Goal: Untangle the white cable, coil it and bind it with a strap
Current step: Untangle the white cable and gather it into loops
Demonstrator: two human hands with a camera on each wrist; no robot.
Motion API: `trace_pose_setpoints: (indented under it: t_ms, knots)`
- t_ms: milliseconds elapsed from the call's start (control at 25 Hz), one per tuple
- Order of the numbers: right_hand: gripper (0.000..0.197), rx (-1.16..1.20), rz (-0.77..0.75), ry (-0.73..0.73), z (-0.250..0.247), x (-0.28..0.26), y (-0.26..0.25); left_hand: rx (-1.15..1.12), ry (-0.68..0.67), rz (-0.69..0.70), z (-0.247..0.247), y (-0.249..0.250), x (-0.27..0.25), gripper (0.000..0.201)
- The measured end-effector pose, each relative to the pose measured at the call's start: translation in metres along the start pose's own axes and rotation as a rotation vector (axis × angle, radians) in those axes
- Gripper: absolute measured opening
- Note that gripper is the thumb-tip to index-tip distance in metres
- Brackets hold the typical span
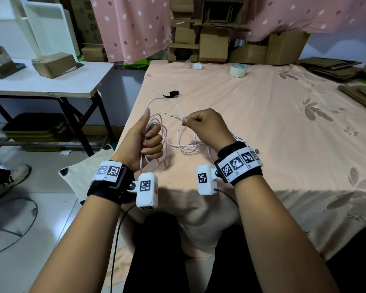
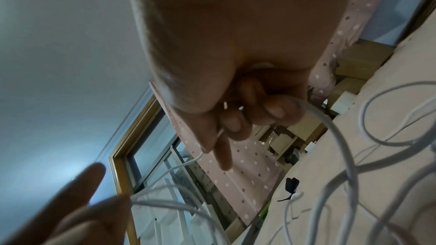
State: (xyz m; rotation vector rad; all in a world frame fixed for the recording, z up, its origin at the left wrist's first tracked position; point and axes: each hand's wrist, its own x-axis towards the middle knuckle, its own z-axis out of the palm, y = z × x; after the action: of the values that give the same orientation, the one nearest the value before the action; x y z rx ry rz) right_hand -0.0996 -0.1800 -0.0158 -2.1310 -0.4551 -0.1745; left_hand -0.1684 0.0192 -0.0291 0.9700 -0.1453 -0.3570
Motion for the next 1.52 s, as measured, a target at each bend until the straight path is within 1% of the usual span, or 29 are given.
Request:
trace_pose_setpoints:
  t_ms: [80,160,200,280,360,480,560,640,760,800,840,880,920,1000,1120,1200,1280,1320,1360,1440,1520]
  knots:
    - [0.024,-0.122,0.048,-0.035,0.008,0.003,0.006,0.022,-0.019,-0.034,0.000,-0.001,-0.004,0.057]
    - [0.028,-0.209,0.085,-0.090,0.013,0.003,0.012,-0.061,-0.074,-0.008,-0.006,0.002,-0.006,0.056]
    - [0.031,-0.223,0.103,-0.125,0.016,0.001,0.015,-0.129,-0.120,0.021,-0.010,0.004,-0.007,0.056]
    - [0.035,-0.178,0.152,-0.204,0.019,-0.004,0.024,-0.255,-0.204,0.091,-0.019,0.009,-0.008,0.056]
    - [0.037,-0.161,0.178,-0.288,0.021,-0.011,0.028,-0.319,-0.193,0.187,-0.025,0.012,-0.006,0.057]
    - [0.031,-0.158,0.187,-0.369,0.021,-0.023,0.026,-0.397,-0.037,0.379,-0.026,0.015,0.001,0.062]
    - [0.021,-0.262,0.152,-0.402,0.019,-0.027,0.025,-0.432,0.085,0.484,-0.025,0.018,0.004,0.063]
    - [0.013,-0.369,0.141,-0.418,0.017,-0.028,0.025,-0.424,0.208,0.556,-0.023,0.020,0.006,0.061]
    - [0.025,-0.442,0.138,-0.394,0.017,-0.024,0.026,-0.369,0.400,0.628,-0.017,0.020,0.009,0.057]
    - [0.023,-0.456,0.112,-0.387,0.018,-0.024,0.025,-0.332,0.459,0.652,-0.014,0.018,0.010,0.056]
    - [0.016,-0.470,0.066,-0.384,0.019,-0.024,0.022,-0.276,0.505,0.672,-0.011,0.016,0.013,0.054]
    - [0.014,-0.485,0.010,-0.375,0.020,-0.025,0.017,-0.201,0.529,0.685,-0.008,0.012,0.016,0.052]
    - [0.018,-0.505,-0.054,-0.369,0.021,-0.025,0.013,-0.104,0.534,0.684,-0.005,0.009,0.019,0.051]
    - [0.021,-0.516,-0.176,-0.334,0.021,-0.028,0.002,0.162,0.521,0.622,0.001,0.000,0.025,0.050]
    - [0.017,-0.426,-0.276,-0.195,0.019,-0.031,-0.011,0.640,0.456,0.447,0.012,-0.013,0.026,0.052]
    - [0.012,-0.330,-0.266,-0.081,0.017,-0.033,-0.013,0.847,0.408,0.319,0.018,-0.020,0.024,0.061]
    - [0.009,-0.268,-0.219,0.016,0.013,-0.033,-0.009,0.920,0.376,0.199,0.021,-0.023,0.022,0.067]
    - [0.009,-0.264,-0.205,0.039,0.012,-0.033,-0.006,0.951,0.354,0.168,0.021,-0.024,0.021,0.070]
    - [0.007,-0.268,-0.194,0.050,0.011,-0.033,-0.003,0.989,0.338,0.158,0.021,-0.024,0.021,0.072]
    - [0.006,-0.280,-0.160,0.057,0.009,-0.034,0.000,1.061,0.346,0.185,0.019,-0.024,0.023,0.074]
    - [0.008,-0.306,-0.123,0.060,0.008,-0.032,0.003,1.085,0.344,0.230,0.016,-0.026,0.026,0.068]
